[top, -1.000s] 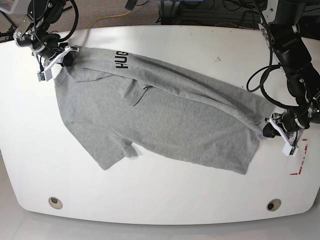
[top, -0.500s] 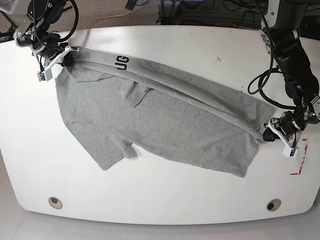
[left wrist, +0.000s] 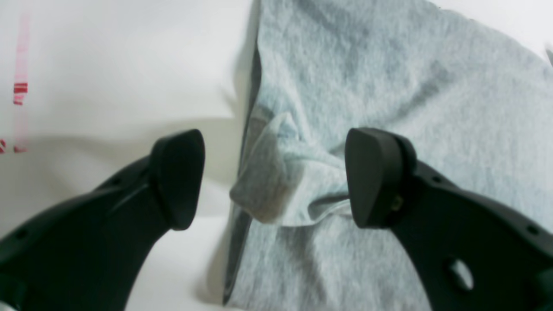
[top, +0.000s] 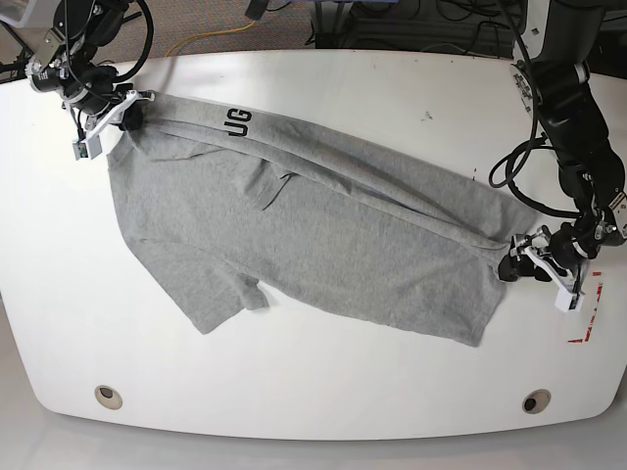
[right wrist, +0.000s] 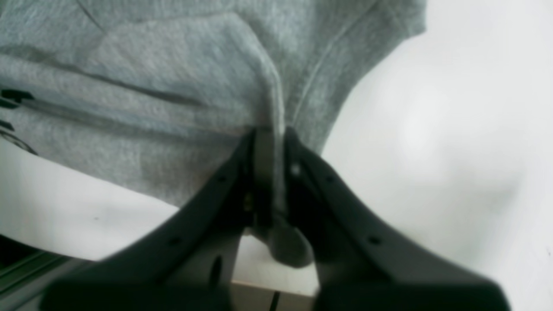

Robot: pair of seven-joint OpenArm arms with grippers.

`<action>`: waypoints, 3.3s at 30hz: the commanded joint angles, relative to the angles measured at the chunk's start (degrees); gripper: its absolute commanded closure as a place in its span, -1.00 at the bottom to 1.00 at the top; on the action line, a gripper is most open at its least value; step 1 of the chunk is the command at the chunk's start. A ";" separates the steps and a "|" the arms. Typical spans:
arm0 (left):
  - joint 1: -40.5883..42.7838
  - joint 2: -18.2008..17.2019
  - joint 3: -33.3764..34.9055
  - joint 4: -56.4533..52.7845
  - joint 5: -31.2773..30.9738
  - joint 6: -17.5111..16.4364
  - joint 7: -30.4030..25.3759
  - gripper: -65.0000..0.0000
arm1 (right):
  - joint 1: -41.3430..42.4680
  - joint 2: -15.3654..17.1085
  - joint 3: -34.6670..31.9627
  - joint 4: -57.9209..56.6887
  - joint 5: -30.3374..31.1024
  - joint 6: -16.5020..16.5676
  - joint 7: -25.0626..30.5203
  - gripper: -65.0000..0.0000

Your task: Fold the T-shirt properly

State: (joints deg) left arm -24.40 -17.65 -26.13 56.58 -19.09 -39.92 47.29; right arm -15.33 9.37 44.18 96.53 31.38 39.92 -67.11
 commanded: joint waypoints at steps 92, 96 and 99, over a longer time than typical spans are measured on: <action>52.75 -1.91 -8.20 36.39 5.25 -0.08 5.33 0.75 | -4.23 1.93 0.43 6.90 1.11 0.08 -0.89 0.87; 53.11 -1.91 -8.29 36.39 5.16 -0.08 5.33 0.64 | -5.90 1.67 0.34 7.86 1.11 0.08 -2.29 0.86; 53.02 -1.91 -8.29 36.74 5.07 -0.08 5.33 0.35 | -6.34 1.49 0.17 7.86 1.11 0.08 -3.79 0.56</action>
State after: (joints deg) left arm 27.79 -18.94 -34.15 93.12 -17.15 -40.38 49.43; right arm -21.37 10.00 44.14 103.22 32.84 40.10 -69.87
